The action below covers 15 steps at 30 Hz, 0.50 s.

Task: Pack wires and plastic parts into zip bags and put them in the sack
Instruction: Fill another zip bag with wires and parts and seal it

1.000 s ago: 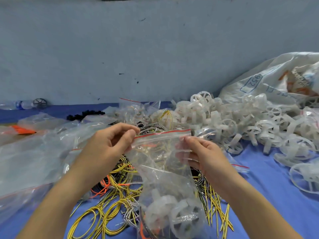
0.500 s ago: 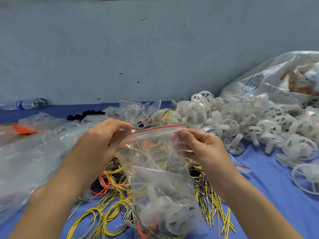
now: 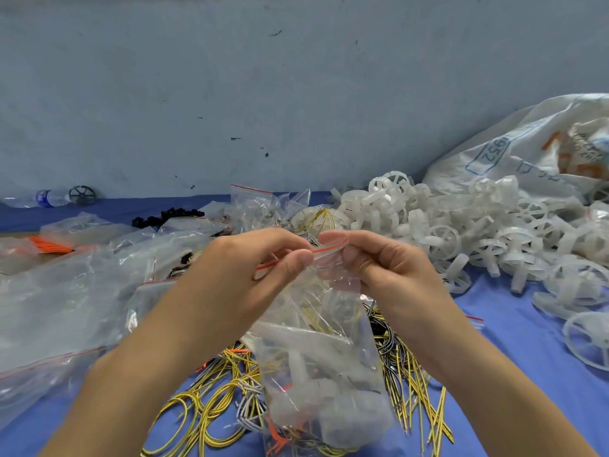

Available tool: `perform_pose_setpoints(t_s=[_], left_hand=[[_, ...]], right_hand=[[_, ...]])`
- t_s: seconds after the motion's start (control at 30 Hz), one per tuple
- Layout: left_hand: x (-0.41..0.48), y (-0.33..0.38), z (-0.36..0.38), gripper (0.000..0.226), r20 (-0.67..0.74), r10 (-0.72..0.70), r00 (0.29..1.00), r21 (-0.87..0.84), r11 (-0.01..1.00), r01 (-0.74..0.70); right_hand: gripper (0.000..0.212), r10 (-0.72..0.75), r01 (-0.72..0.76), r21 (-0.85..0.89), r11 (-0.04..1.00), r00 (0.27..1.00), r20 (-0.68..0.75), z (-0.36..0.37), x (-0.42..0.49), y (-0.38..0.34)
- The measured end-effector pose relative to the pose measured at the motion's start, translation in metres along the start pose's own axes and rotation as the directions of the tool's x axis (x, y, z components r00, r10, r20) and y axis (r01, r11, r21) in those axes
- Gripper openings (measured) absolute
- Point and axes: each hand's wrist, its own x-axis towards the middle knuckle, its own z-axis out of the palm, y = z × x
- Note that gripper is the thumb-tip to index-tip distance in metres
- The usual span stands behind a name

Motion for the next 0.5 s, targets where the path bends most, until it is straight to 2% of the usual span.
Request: perform_pose_setpoints(t_s=[0.23, 0.37, 0.5], left_hand=[[0.002, 0.004, 0.006, 0.03, -0.024, -0.036, 0.999, -0.019, 0.999, 0.036], [0.002, 0.003, 0.009, 0.017, -0.055, -0.059, 0.997, -0.012, 0.998, 0.059], [0.0, 0.004, 0.01, 0.014, -0.057, -0.068, 0.996, 0.002, 0.998, 0.068]], right_hand=[[0.04, -0.047, 0.047, -0.061, 0.997, 0.999, 0.0, -0.002, -0.001, 0.008], [0.022, 0.039, -0.039, 0.007, 0.999, 0.999, 0.002, 0.0, 0.0, 0.012], [0.03, 0.013, -0.016, -0.106, 0.994, 0.999, -0.037, 0.004, -0.001, 0.015]])
